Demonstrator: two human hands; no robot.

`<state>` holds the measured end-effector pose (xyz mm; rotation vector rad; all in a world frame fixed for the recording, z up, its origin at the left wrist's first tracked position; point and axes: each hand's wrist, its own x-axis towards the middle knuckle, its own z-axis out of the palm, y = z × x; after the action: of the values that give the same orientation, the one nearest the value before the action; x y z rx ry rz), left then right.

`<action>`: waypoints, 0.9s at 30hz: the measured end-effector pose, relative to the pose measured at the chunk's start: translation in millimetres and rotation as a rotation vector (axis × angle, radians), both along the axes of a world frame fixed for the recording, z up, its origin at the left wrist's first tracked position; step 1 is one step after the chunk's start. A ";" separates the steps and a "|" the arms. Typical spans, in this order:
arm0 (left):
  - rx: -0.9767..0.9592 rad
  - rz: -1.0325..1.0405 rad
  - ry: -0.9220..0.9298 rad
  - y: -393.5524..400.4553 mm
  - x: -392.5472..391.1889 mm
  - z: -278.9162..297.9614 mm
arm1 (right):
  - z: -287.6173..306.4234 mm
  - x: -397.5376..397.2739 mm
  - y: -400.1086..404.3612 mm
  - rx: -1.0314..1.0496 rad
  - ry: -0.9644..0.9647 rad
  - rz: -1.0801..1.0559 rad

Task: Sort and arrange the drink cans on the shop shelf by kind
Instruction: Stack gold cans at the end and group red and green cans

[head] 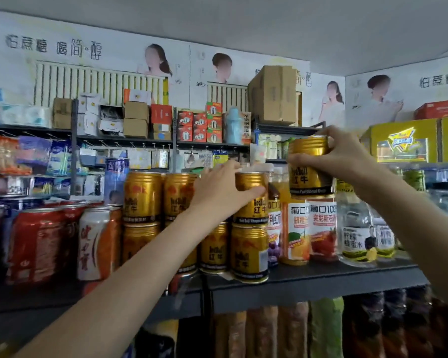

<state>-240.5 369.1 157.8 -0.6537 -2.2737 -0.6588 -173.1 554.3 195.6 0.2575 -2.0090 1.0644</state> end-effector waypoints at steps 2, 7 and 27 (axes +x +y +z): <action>-0.100 0.180 0.087 16.7 2.0 -1.2 | -3.3 -4.2 14.1 0.007 -0.043 0.065; -0.091 0.209 0.104 31.2 5.7 3.2 | -11.8 -16.4 34.6 0.054 -0.078 0.159; 0.636 -0.149 0.017 -13.2 8.6 71.2 | 15.5 -44.6 8.8 0.026 -0.051 0.394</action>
<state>-231.9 355.8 228.9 -0.5055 -1.8483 -1.3609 -217.8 563.1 211.0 0.6673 -2.0669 1.2960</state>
